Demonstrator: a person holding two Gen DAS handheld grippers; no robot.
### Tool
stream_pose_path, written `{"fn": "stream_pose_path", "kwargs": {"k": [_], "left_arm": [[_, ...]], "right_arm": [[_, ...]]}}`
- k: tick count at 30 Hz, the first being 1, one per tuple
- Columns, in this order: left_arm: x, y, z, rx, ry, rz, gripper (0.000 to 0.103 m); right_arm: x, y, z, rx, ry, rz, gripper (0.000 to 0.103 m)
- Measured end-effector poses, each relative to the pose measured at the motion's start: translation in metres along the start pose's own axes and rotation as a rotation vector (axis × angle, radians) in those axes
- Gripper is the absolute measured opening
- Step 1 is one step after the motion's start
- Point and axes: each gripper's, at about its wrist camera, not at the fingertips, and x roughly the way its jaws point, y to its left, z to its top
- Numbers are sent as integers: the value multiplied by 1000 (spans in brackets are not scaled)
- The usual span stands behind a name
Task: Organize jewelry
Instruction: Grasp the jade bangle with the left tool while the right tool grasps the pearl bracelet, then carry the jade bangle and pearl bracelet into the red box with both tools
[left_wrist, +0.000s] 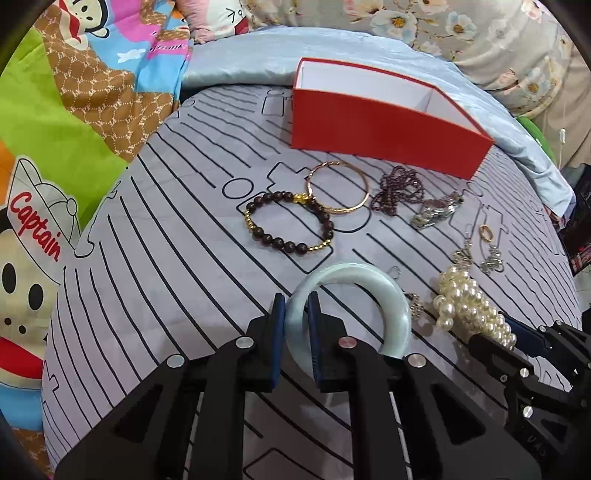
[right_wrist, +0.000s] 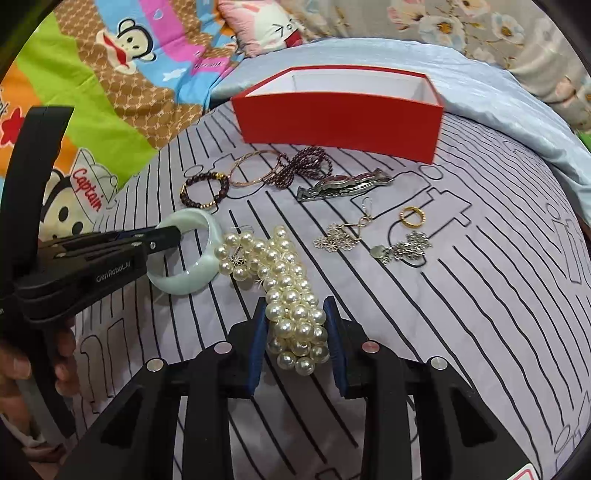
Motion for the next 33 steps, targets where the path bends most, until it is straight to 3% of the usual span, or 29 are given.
{"fn": "stream_pose_path", "kwargs": {"k": [12,20,26,33], "left_arm": [[-30,-15,-1,43,-47,-42,12],[-58,-27,18,71,-121,-72,12],[-69,-34,64,81,-196,-103,12],[-50,-42,139,94,-268,-98,12]], "right_arm": [[-31,-9,6,47,-71,-31,28],[-53,-19,28,67,-141,-58,28],[-59,-35,68,78,-198,-78,28],[-35,-66,142,102,-229,-103,28]]}}
